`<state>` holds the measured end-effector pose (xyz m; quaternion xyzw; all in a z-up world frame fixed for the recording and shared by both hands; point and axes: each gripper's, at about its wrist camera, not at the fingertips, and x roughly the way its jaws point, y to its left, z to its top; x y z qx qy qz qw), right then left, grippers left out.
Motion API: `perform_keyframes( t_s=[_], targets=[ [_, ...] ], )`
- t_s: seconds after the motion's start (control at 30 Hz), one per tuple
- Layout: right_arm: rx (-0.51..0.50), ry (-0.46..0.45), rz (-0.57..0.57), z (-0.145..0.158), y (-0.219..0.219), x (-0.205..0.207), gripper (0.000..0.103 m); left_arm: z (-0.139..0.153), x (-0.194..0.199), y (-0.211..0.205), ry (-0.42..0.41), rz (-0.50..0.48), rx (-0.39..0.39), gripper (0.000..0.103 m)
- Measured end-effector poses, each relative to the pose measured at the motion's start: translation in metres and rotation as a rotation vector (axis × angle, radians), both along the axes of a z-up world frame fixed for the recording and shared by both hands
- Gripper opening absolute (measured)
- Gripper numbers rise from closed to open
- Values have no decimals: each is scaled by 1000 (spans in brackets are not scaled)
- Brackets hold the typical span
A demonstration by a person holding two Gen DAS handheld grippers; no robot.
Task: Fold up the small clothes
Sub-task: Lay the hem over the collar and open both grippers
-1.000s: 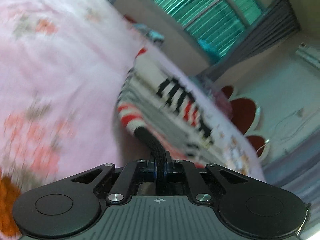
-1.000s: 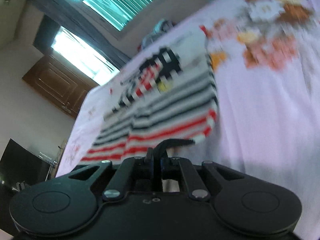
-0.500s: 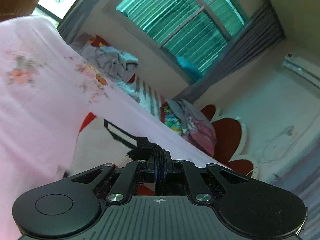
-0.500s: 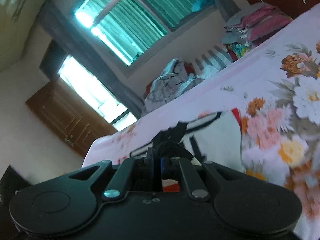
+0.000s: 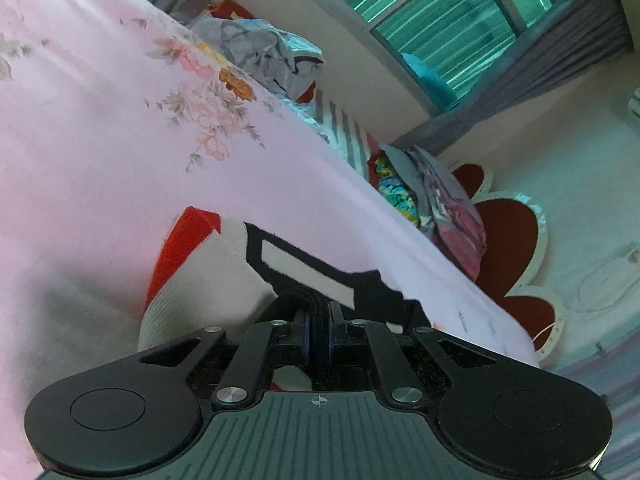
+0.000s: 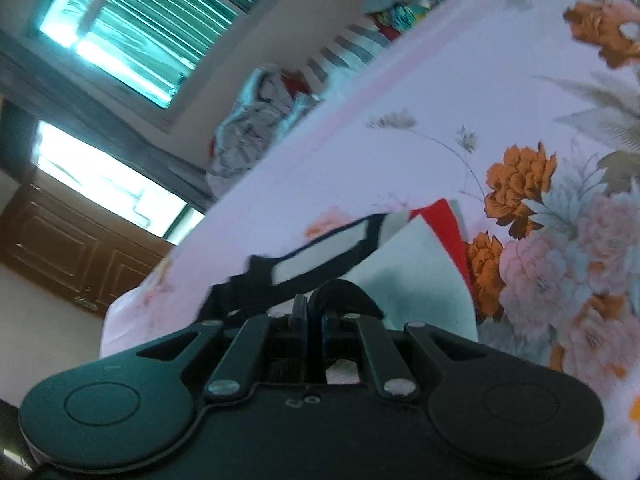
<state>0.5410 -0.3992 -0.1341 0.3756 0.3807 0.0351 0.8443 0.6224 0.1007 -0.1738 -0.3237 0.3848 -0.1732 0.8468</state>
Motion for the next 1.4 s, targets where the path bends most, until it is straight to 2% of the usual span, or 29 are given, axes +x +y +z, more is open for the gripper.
perform_keyframes(
  t_s=[0.03,0.07,0.1,0.13,0.17,0.2,0.3,0.37,0.47,0.53,0.57,0.6,0.63,0.67,0.7,0.77,0.9,1.03,1.07,1.13,1.17,1.2,1.23,1.27,1.33,1.4],
  targets=[
    [-13,0,0,-3,1,5,10,-1,1,1,-5,1,-19,12],
    [-35,-7,-4,-2,3,7,14,-3,4,1,-14,3,-24,33],
    [-55,-20,-15,0,4,7,27,-3,6,1,-34,10,-21,63],
    [-79,-41,-43,3,3,6,39,2,2,2,-69,41,5,76],
    [-90,-70,-62,7,3,4,58,5,1,4,-97,66,33,85],
    [-86,-109,-66,11,2,0,57,9,0,6,-124,71,53,85],
    [-129,-125,-8,17,8,-1,53,15,4,6,-140,29,112,85],
    [-218,-112,57,18,17,1,50,16,11,-4,-131,-30,209,82],
    [-412,-57,167,12,40,11,48,10,26,-29,-85,-139,364,67],
    [-544,-21,232,6,57,16,43,4,32,-49,-67,-198,499,61],
    [-607,-12,252,4,65,17,25,3,30,-57,-88,-215,563,35],
    [-671,-13,274,3,73,17,5,7,25,-61,-134,-213,616,5],
    [-705,-33,279,6,77,13,5,12,21,-58,-176,-188,590,4],
    [-722,-61,267,10,78,11,4,18,15,-50,-222,-142,541,4],
    [-729,-100,242,15,76,6,4,23,10,-46,-257,-91,542,4],
    [-718,-137,198,17,72,9,4,21,9,-42,-282,-68,547,4],
    [-739,-39,207,-9,67,18,5,-2,23,-53,-203,-115,664,4],
    [-721,-25,177,-9,66,16,4,-2,23,-59,-204,-112,679,4],
    [-737,-14,174,-6,68,18,12,0,25,-59,-196,-115,683,8],
    [-832,-26,160,4,80,20,40,13,23,-62,-171,-97,704,29],
    [-862,-81,170,11,90,15,52,24,16,-68,-204,-79,733,60],
    [-851,-119,206,16,100,13,51,32,9,-77,-267,-69,751,80],
    [-830,-134,263,17,114,13,48,38,4,-88,-318,-92,745,80],
    [-816,-136,306,16,127,17,46,42,2,-99,-336,-141,724,80],
    [-769,-131,365,9,150,25,43,41,2,-131,-330,-259,693,80],
    [-737,-119,399,1,169,35,40,29,1,-157,-308,-336,688,80]
  ],
)
